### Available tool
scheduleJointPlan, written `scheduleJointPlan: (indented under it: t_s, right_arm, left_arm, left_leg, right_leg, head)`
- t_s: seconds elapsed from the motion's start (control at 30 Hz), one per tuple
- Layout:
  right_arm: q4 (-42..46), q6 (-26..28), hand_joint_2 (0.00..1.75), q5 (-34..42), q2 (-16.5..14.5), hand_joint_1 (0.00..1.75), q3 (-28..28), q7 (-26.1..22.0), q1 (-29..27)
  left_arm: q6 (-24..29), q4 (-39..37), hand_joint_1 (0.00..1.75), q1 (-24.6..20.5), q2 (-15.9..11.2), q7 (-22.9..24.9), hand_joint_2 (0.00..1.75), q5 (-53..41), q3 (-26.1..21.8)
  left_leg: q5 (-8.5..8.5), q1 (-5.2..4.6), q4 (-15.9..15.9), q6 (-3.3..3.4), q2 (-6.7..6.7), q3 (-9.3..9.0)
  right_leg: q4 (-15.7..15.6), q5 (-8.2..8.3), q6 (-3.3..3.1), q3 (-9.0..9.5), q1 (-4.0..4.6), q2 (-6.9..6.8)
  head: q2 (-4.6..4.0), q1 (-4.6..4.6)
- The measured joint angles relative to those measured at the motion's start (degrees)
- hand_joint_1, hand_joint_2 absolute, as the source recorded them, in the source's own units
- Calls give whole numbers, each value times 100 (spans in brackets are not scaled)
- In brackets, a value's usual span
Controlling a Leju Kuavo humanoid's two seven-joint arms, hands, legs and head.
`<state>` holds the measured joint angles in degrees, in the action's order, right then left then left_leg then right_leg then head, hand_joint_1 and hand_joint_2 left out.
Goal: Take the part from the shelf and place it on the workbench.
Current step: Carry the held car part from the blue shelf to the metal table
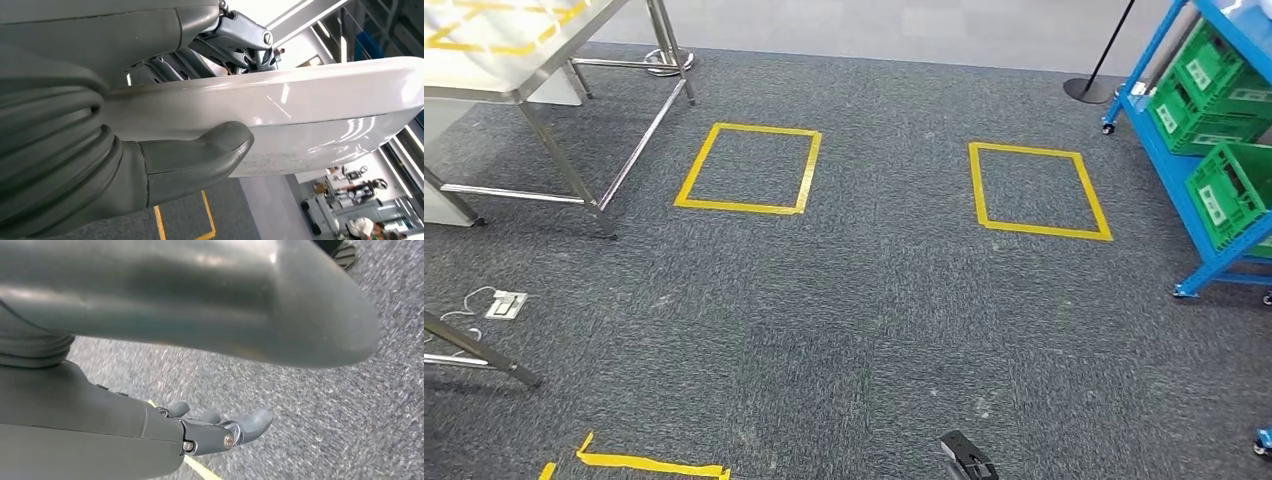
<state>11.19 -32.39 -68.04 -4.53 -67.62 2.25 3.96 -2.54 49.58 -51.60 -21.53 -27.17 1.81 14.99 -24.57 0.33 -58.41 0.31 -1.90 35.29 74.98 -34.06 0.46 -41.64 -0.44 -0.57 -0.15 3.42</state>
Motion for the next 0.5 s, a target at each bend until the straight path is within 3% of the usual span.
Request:
scheduleJointPlan:
  t_s: [0.03,0.07,0.13,0.2,0.27,0.3,0.37,0.43,0.5]
  right_arm:
    - [0,0,0,0,1,0,0,0,0]
    - [0,-1,0,0,1,0,1,-1,3]
    - [0,-2,0,-1,1,0,2,-2,6]
    - [0,-2,0,-4,1,0,2,5,5]
    - [0,-2,0,-11,1,0,2,10,11]
    - [0,-2,0,-15,-1,0,2,11,18]
    - [0,-2,0,-15,-4,0,2,9,24]
    - [0,2,0,-15,-6,0,2,9,11]
    - [0,9,0,-15,-6,0,2,11,2]
  left_arm:
    - [-1,-1,175,16,2,0,175,0,0]
    - [-1,0,175,28,4,0,175,0,0]
    - [-1,3,175,33,4,-3,175,1,0]
    - [3,6,175,31,-1,-7,175,3,0]
    - [8,11,175,34,-25,-8,175,7,0]
    - [11,15,175,38,-47,-9,175,8,-1]
    - [17,20,175,29,-91,-10,175,10,-2]
    - [20,22,175,28,-97,-13,175,14,-1]
    - [20,20,175,61,-91,-11,175,15,-1]
  left_leg:
    - [1,4,-8,-4,-72,3]
    - [0,10,-20,-14,-143,4]
    - [-12,16,-56,-61,-272,17]
    - [-10,18,-75,-140,-392,51]
    - [20,37,-49,-231,-507,76]
    - [22,48,-49,-266,-497,91]
    - [-111,38,-255,-322,-263,207]
    - [-443,25,-894,-355,42,512]
    - [-651,30,-1505,-374,128,800]
  right_leg:
    - [-5,77,-1,-12,-5,8]
    - [-235,247,-7,89,-14,31]
    - [-977,583,-16,444,-45,236]
    - [-1404,685,-33,657,-64,405]
    - [-1446,679,-93,680,-47,342]
    - [-1466,695,-135,687,-43,283]
    - [-1513,726,-217,704,-46,170]
    - [-1527,723,-268,710,-34,49]
    - [-1525,709,-292,712,-21,-88]
  head:
    - [0,3]
    - [0,5]
    - [0,5]
    - [0,3]
    - [0,3]
    - [0,3]
    - [0,-27]
    - [0,-58]
    - [0,-61]
